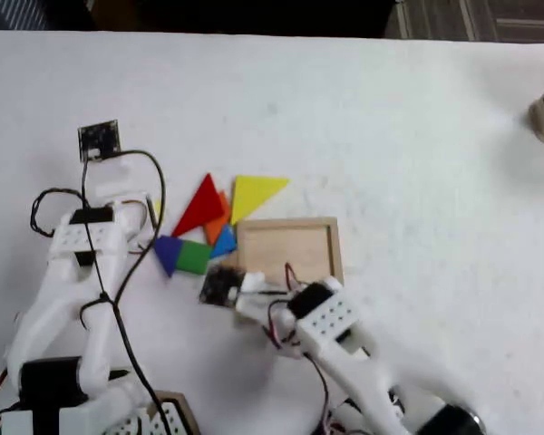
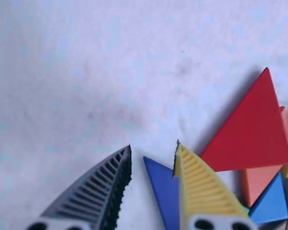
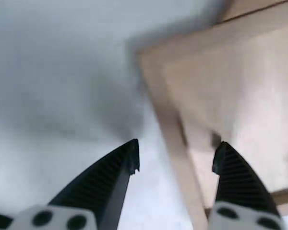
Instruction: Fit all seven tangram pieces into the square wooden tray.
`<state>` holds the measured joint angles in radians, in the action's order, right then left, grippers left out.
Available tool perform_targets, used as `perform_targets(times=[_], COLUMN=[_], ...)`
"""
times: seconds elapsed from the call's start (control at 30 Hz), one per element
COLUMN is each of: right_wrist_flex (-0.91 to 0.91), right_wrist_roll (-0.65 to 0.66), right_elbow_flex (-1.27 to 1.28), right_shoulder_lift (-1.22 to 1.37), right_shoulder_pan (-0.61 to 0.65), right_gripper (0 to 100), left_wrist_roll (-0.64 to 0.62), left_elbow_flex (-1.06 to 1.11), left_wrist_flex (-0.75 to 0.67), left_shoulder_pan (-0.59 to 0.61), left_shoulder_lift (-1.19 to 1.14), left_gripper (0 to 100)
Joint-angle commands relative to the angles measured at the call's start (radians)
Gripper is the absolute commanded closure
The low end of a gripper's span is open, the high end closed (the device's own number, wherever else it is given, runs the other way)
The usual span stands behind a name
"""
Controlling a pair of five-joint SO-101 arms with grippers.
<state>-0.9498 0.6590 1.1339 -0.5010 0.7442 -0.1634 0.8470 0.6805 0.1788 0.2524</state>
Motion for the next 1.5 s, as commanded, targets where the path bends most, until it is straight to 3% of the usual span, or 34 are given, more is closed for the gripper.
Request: perform_targets(times=[0.0,0.13,0.3,0.47,0.6,0.73,0.9,1.0,1.13,1.33,1.47], right_wrist_flex=[0.038,0.059,0.007,-0.050,-0.076,-0.077,-0.073,-0.051,0.021,0.027,0.027], right_wrist_roll=[-0.026,-0.015,-0.015,-0.034,-0.180,-0.305,-0.370,-0.377,-0.374,-0.370,-0.370], right_elbow_flex=[-0.110,-0.219,-0.276,-0.256,-0.213,-0.138,-0.068,-0.048,-0.018,-0.012,-0.012], right_shoulder_lift=[0.094,0.219,0.283,0.182,0.002,-0.153,-0.249,-0.249,-0.249,-0.249,-0.249], right_shoulder_pan=[-0.064,-0.139,-0.147,-0.147,-0.160,-0.271,-0.470,-0.516,-0.513,-0.513,-0.513], right_gripper=[75.2,75.2,75.2,75.2,75.2,78.0,99.1,93.7,95.5,95.4,95.4], left_wrist_roll=[-0.005,-0.005,-0.005,-0.005,-0.005,-0.005,-0.009,-0.012,-0.058,-0.118,-0.120], left_elbow_flex=[-0.058,-0.058,-0.058,-0.060,-0.060,-0.060,-0.066,-0.066,-0.066,-0.104,-0.213], left_wrist_flex=[0.003,0.005,0.003,0.000,0.002,0.014,0.121,0.201,0.245,0.204,0.265], left_shoulder_pan=[0.007,0.007,0.007,0.005,0.005,0.005,-0.022,-0.065,-0.131,-0.139,-0.136], left_shoulder_lift=[-0.005,-0.007,-0.007,-0.005,0.001,0.002,0.002,0.002,-0.007,-0.114,-0.229], left_gripper=[82,82,82,82,83,83,83,83,83,82,82])
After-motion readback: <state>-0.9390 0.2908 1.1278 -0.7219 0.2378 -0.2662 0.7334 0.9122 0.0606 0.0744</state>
